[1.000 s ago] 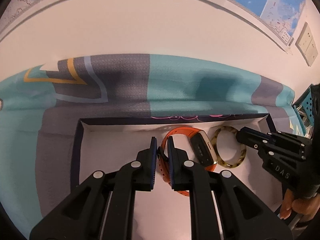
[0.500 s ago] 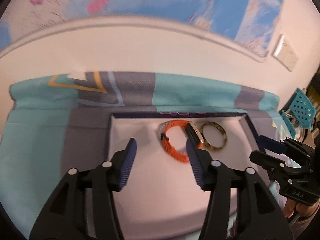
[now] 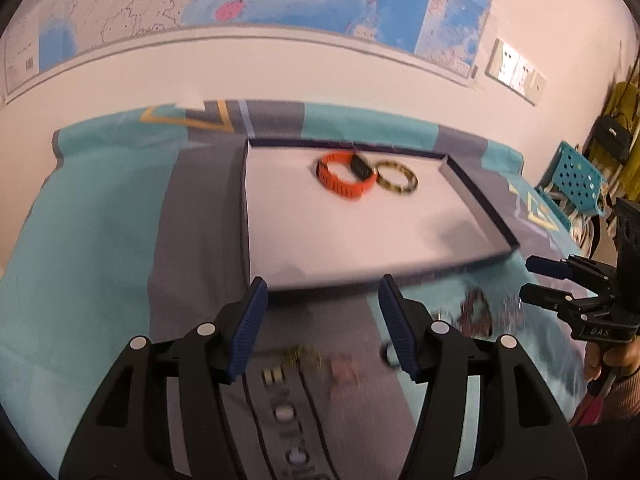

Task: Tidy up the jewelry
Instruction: 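Open both tools to release the items in the tray and lift away, then move the left tool to the pink plastic clip while the right tool approaches the crystal bead bracelet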

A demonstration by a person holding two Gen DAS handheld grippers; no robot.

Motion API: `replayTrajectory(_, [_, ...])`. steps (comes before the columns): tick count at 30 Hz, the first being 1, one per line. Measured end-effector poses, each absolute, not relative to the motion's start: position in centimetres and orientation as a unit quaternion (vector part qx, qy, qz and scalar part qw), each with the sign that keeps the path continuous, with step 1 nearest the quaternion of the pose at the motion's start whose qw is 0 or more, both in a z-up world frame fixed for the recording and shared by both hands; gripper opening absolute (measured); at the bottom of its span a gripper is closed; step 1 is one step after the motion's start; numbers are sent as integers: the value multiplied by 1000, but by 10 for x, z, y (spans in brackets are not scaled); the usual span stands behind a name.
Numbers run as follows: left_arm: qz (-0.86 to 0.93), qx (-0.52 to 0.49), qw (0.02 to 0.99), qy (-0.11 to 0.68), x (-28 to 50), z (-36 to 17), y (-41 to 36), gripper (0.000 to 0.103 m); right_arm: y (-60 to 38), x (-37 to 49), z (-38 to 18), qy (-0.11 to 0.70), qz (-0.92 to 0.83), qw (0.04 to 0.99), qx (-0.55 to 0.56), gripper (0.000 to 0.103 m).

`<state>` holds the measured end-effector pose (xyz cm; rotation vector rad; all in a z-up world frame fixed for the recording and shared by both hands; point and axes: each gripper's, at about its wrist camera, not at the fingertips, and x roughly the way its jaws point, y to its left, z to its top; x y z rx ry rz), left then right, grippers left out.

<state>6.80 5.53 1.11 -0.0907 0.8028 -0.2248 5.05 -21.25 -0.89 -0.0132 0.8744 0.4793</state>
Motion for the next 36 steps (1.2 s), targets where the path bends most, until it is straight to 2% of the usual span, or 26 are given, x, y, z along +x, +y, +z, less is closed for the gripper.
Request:
replayTrajectory(3, [-102,-43,913,393,56,4,57,59,-217,41,-18,430,228,874,-1,59])
replayTrajectory(5, [-100,-39,912,395,47,0,56,60,-218,36,-22,433,228,872,6,66])
replayTrajectory(11, [-102,-22,911,399,30,-8,53,61,-210,34,-36,443,227,867,16,67])
replayTrajectory(20, [-110,-7,902,418,22,-22,48,61,-203,35,-36,435,216,874,-1,66])
replayTrajectory(24, [-114,-5,898,426,24,-26,44,60,-207,38,-36,436,212,875,3,59])
replayTrajectory(27, [-122,-1,895,429,26,-26,39,58,-209,39,-35,436,213,875,6,57])
replayTrajectory(36, [-128,7,890,437,38,-28,30,56,-206,41,-36,436,203,877,2,58])
